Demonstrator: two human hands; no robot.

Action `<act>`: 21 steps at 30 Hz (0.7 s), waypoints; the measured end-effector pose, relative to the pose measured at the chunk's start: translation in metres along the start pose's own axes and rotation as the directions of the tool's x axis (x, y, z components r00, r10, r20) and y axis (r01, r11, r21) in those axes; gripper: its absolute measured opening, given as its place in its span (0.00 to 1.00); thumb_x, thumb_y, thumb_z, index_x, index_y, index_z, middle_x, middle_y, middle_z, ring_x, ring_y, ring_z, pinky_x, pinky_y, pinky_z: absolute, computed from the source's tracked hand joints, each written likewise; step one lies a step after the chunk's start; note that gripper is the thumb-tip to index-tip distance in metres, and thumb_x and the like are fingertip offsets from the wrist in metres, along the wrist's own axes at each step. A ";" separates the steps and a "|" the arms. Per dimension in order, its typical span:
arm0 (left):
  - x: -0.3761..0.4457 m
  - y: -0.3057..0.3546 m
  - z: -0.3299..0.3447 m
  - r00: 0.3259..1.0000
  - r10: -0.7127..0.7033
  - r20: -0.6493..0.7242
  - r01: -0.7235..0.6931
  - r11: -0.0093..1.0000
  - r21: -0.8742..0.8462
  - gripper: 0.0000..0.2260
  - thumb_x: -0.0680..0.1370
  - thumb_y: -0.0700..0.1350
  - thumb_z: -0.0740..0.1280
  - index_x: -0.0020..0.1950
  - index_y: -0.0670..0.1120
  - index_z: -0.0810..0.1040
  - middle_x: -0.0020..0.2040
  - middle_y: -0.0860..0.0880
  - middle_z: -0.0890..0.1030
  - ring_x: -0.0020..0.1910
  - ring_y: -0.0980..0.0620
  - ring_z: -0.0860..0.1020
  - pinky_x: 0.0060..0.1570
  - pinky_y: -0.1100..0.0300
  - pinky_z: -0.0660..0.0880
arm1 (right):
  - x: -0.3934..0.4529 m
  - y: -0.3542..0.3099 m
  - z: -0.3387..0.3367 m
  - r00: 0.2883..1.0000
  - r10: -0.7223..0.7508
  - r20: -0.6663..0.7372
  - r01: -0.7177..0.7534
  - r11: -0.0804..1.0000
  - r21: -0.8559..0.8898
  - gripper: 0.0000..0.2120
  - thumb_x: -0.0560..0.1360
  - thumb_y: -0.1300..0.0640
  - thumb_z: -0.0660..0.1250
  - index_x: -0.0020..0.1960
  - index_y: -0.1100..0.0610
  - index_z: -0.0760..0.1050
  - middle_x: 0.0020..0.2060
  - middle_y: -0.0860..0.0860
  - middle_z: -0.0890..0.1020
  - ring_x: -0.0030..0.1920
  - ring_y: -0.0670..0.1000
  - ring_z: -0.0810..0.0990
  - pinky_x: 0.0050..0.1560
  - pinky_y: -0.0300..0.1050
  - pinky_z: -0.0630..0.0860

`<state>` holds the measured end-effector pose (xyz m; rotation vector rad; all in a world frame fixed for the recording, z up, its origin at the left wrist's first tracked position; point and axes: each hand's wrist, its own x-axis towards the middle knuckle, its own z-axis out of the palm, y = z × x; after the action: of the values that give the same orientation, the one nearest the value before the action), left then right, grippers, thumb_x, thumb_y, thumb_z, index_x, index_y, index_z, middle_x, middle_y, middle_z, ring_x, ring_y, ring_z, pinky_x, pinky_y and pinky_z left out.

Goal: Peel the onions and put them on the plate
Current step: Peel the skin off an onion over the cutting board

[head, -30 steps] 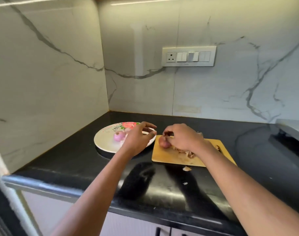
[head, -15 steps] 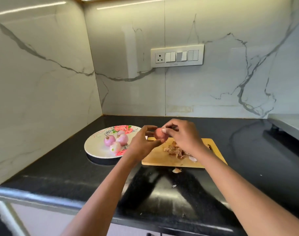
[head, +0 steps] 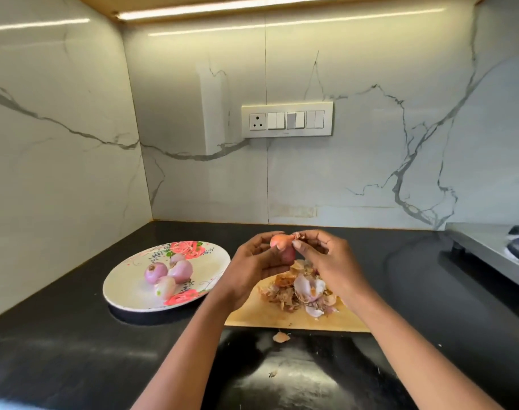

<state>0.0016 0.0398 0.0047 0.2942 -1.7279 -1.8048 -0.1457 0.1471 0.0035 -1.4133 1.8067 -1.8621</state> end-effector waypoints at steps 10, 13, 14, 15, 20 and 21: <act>-0.009 -0.007 0.000 0.990 0.103 -0.098 -0.095 0.992 0.082 0.29 0.65 0.51 0.81 0.64 0.47 0.81 0.62 0.42 0.81 0.58 0.43 0.83 0.60 0.48 0.80 | -0.006 -0.001 0.006 0.992 0.123 -0.012 -0.121 0.987 0.108 0.05 0.77 0.53 0.72 0.48 0.54 0.84 0.43 0.51 0.87 0.48 0.49 0.85 0.49 0.40 0.79; -0.011 -0.008 0.003 0.982 0.146 -0.121 -0.124 0.977 0.174 0.26 0.67 0.49 0.81 0.64 0.49 0.80 0.61 0.44 0.81 0.54 0.47 0.85 0.57 0.54 0.81 | -0.008 0.000 0.007 0.992 0.125 -0.008 -0.125 0.992 0.018 0.07 0.79 0.51 0.70 0.49 0.54 0.84 0.43 0.49 0.87 0.49 0.49 0.85 0.53 0.48 0.79; -0.012 -0.008 0.005 0.979 0.160 -0.130 -0.130 0.969 0.212 0.25 0.68 0.47 0.80 0.64 0.50 0.79 0.60 0.46 0.81 0.52 0.48 0.86 0.54 0.57 0.81 | -0.009 0.001 0.007 0.990 0.138 -0.003 -0.138 0.990 0.002 0.07 0.79 0.50 0.70 0.49 0.53 0.84 0.44 0.49 0.87 0.50 0.50 0.85 0.54 0.49 0.79; -0.012 -0.008 0.005 0.975 0.175 -0.138 -0.137 0.959 0.248 0.24 0.70 0.45 0.80 0.64 0.51 0.79 0.59 0.48 0.81 0.50 0.49 0.86 0.51 0.60 0.81 | -0.010 0.001 0.007 0.988 0.157 0.004 -0.157 0.988 -0.003 0.08 0.80 0.50 0.69 0.49 0.53 0.84 0.44 0.49 0.87 0.51 0.51 0.85 0.54 0.51 0.79; -0.013 -0.009 0.001 0.960 0.197 -0.201 -0.121 0.933 0.339 0.25 0.66 0.51 0.79 0.62 0.55 0.77 0.57 0.54 0.81 0.50 0.53 0.86 0.45 0.63 0.80 | -0.012 -0.004 0.001 0.964 0.253 0.086 -0.264 0.949 0.173 0.09 0.80 0.52 0.69 0.51 0.55 0.86 0.43 0.50 0.85 0.42 0.46 0.80 0.42 0.40 0.75; -0.012 -0.009 -0.001 0.960 0.191 -0.207 -0.110 0.930 0.351 0.26 0.66 0.52 0.78 0.62 0.55 0.77 0.57 0.55 0.80 0.50 0.53 0.85 0.46 0.63 0.80 | -0.012 -0.005 -0.001 0.962 0.257 0.096 -0.273 0.937 0.220 0.09 0.80 0.53 0.69 0.52 0.55 0.86 0.42 0.49 0.84 0.39 0.44 0.78 0.38 0.37 0.73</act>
<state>0.0091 0.0456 -0.0073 0.4832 -1.8252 -1.3006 -0.1380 0.1574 0.0023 -1.0776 1.5967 -1.7946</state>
